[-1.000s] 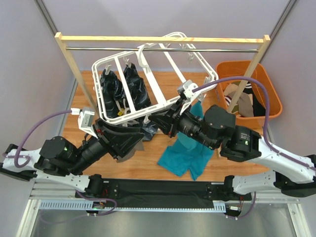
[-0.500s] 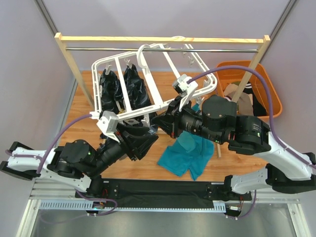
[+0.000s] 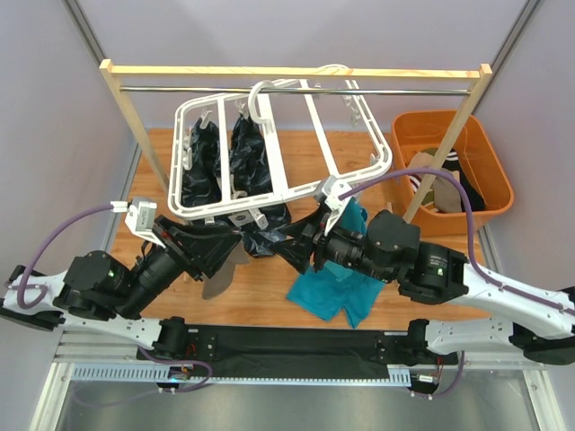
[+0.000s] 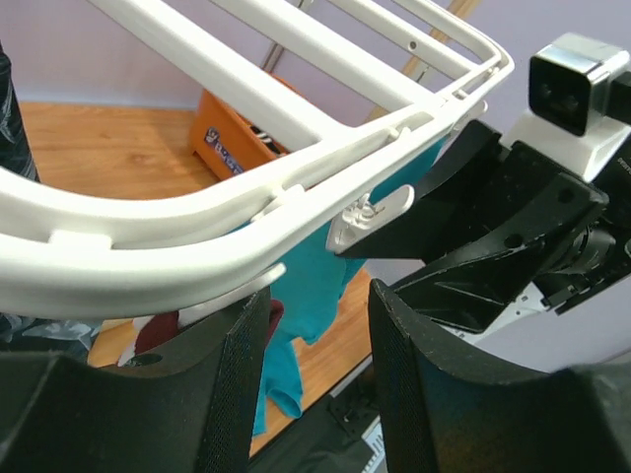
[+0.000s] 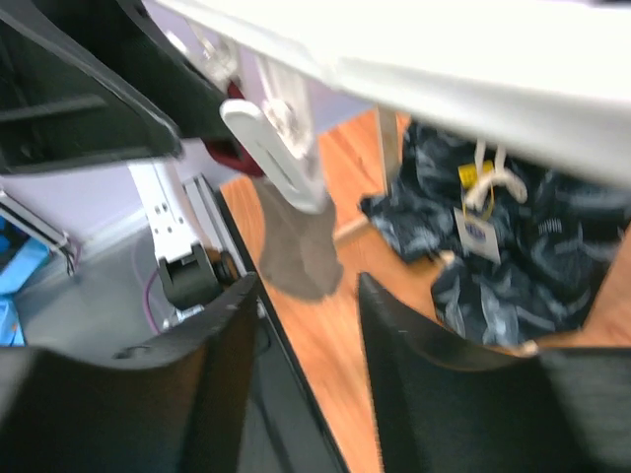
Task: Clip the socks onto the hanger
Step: Open the clamp at the hanger.
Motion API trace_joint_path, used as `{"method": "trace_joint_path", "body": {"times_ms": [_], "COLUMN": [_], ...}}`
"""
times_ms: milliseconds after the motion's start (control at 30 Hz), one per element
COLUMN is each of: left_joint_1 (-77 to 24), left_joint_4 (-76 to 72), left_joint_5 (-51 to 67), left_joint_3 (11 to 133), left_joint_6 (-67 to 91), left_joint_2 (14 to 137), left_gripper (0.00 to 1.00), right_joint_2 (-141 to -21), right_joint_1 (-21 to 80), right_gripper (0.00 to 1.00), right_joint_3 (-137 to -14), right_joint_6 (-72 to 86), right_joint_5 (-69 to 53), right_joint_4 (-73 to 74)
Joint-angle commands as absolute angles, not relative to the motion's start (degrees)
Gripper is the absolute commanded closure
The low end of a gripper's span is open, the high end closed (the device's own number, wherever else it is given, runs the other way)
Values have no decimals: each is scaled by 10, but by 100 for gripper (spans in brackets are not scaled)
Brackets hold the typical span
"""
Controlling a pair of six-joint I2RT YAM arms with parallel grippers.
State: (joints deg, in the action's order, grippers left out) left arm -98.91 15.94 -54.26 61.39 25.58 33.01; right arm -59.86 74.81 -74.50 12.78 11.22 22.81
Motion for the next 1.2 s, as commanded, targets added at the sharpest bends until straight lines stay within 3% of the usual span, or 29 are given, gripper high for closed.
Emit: {"method": "trace_joint_path", "body": {"times_ms": [0,267,633,933,1167], "left_joint_1": [-990,-990,-990,-990,-990], "left_joint_4": [189,208,211,207,199], "left_joint_5": [-557,-556,-555,-548,-544], "left_joint_3": [616,635,640,644,647], "left_joint_6": [269,272,275,274,268], "left_joint_2": [336,349,346,350,354], "left_gripper": [49,48,49,49,49], "right_joint_2": [-588,-602,-630,-627,-628], "right_joint_1": [747,748,747,747,747], "right_gripper": [50,41,39,44,58], "right_joint_3": [-719,-682,-660,-621,-614], "right_joint_6": [75,2,-27,-43,-45], "right_joint_5": [99,89,119,188,204], "right_joint_4": [61,-59,-123,-181,-208]}}
